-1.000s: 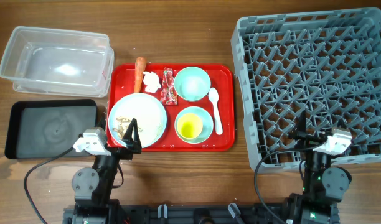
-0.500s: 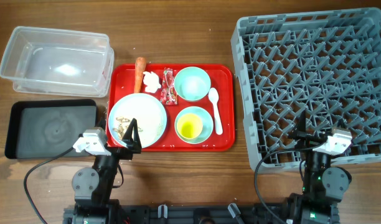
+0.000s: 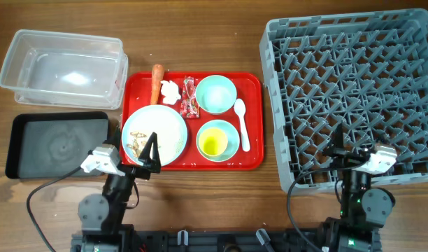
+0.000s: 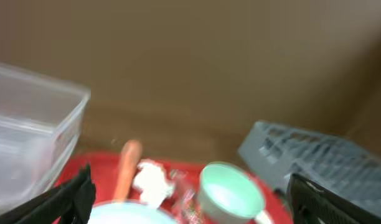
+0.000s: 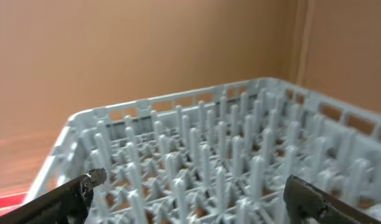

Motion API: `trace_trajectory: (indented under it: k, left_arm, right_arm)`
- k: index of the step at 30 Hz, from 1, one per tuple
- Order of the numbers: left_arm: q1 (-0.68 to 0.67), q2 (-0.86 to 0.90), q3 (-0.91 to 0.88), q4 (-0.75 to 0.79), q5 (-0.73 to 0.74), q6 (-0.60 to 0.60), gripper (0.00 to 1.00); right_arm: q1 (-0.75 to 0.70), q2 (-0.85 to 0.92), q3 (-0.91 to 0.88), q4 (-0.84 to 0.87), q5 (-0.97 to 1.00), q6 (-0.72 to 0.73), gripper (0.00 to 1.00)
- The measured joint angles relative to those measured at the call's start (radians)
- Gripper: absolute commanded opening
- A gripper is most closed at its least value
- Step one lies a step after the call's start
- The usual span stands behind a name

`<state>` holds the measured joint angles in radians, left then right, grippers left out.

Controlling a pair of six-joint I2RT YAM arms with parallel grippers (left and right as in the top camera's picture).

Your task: Sort waste into correct bins and load items into the dishwasher rack

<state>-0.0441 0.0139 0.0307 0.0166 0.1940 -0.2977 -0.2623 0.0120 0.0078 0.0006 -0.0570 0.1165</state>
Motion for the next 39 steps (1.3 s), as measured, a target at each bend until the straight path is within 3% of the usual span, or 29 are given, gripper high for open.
trace_trajectory:
  k: [2,6,9,10,11,13,15,17,18,19,22,25,30,32,34,39]
  left_arm:
    - [0.0,0.0,0.002,0.106,0.037,0.0,1.0]
    - [0.0,0.03,0.107,0.07,0.047,-0.003,1.0]
    - [0.0,0.189,0.299,-0.008,0.048,-0.017,1.0]
    - [0.0,0.37,0.474,-0.1,0.059,-0.03,1.0]
    - [0.0,0.452,0.563,-0.188,0.062,-0.037,1.0]
    - [0.0,0.678,0.855,-0.513,0.071,-0.044,1.0]
    - [0.0,0.888,1.104,-0.703,0.076,-0.046,1.0]
    - [0.0,1.022,1.226,-0.824,0.11,-0.049,1.0]
    - [0.0,1.058,1.237,-0.845,0.145,-0.049,0.99]
    - [0.0,1.095,1.238,-0.866,0.173,-0.05,0.92]
    - [-0.036,1.211,1.246,-0.978,0.203,-0.033,0.72]
    - [-0.212,1.346,1.244,-1.094,0.141,-0.014,0.56]
    - [-0.48,1.548,1.168,-0.995,0.019,-0.029,0.5]
    - [-0.507,1.603,1.166,-0.953,-0.023,-0.038,0.34]
    - [-0.517,1.686,1.166,-0.909,-0.065,-0.042,0.04]
    - [-0.518,1.732,1.165,-0.937,-0.077,-0.053,0.04]
  right_arm:
    - [0.0,0.0,-0.001,0.065,-0.079,0.163,1.0]
    - [0.0,0.005,0.053,0.101,-0.229,0.257,1.0]
    - [0.0,0.106,0.314,-0.066,-0.327,0.235,1.0]
    - [0.001,0.187,0.443,-0.145,-0.355,0.209,1.0]
    - [0.001,0.292,0.602,-0.394,-0.392,0.168,1.0]
    - [0.002,0.551,0.865,-0.663,-0.418,0.112,1.0]
    - [0.004,0.772,1.08,-0.863,-0.43,0.031,1.0]
    - [0.004,0.918,1.175,-0.906,-0.441,-0.013,0.99]
    - [0.004,0.973,1.188,-0.924,-0.458,0.014,0.78]
    - [0.004,1.03,1.188,-0.93,-0.483,0.031,0.73]
    - [0.048,1.129,1.188,-0.974,-0.541,0.028,0.74]
    - [0.222,1.142,1.188,-1.012,-0.463,0.064,0.74]
    - [0.356,1.142,1.188,-1.006,-0.338,0.145,0.79]
    - [0.356,1.142,1.188,-1.007,-0.322,0.156,0.8]
    - [0.356,1.142,1.188,-1.009,-0.314,0.167,0.8]
    - [0.356,1.149,1.186,-1.002,-0.303,0.174,0.82]
